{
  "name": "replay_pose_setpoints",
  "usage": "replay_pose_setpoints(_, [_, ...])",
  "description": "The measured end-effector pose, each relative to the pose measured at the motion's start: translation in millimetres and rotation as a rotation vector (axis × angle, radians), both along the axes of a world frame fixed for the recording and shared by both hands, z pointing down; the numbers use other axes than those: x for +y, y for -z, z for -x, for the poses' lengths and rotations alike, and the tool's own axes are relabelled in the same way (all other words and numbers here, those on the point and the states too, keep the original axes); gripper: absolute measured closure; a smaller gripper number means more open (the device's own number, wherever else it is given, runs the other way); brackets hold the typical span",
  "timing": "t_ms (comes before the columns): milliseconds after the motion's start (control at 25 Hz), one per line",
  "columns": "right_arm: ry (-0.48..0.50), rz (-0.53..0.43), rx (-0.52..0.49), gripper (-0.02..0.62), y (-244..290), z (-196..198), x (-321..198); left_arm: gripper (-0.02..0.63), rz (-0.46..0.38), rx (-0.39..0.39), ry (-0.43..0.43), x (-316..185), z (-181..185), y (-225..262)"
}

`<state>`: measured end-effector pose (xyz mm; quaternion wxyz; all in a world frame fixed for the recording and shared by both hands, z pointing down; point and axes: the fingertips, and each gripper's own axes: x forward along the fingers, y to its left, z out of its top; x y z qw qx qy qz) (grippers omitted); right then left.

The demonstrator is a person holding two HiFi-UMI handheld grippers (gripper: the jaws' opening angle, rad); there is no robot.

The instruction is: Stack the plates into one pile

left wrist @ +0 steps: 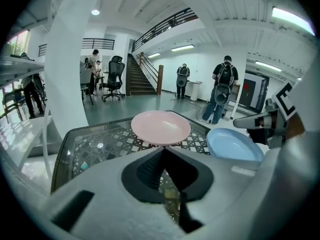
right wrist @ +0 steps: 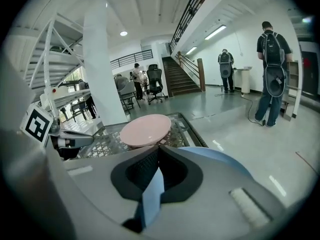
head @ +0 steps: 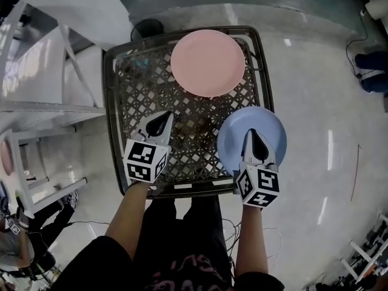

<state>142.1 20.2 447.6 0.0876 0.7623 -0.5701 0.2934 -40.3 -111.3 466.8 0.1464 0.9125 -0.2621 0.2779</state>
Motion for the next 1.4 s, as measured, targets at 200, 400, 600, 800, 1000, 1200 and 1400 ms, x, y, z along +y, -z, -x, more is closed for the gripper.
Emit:
replay_pose_setpoints(200, [0.038,-0.008,0.008,0.587,1.2,-5.0,-18.1,0.611,-0.003,0.008,0.021,-7.1,-5.3,-0.8])
replay_pose_setpoints(400, [0.086,-0.018,0.009,0.586,2.3,-15.9,-35.5,0.611,-0.017,0.007,0.041,-19.2,-20.3,-2.8])
replay_pose_setpoints(600, [0.112,-0.005,0.013,0.586,-3.1,-30.9,-58.6,0.611,-0.023,0.011,0.081,-44.2,-29.7,-2.1])
replay_pose_setpoints(800, [0.11,-0.015,0.01,0.586,-4.0,-46.3,-85.2,0.611,-0.037,0.009,0.096,-72.0,-38.9,-2.1])
replay_pose_setpoints(1000, [0.11,0.0,0.002,0.586,-14.3,-62.5,-117.8,0.611,-0.052,0.015,0.091,-104.3,-52.6,-4.3])
replay_pose_setpoints(1200, [0.127,0.024,0.009,0.586,-25.7,-74.1,-147.7,0.611,-0.056,0.012,0.101,-134.8,-65.7,-10.9])
replay_pose_setpoints(1400, [0.128,0.046,-0.002,0.586,-40.7,-87.1,-170.6,0.611,-0.043,-0.013,0.135,-159.0,-67.3,-25.5])
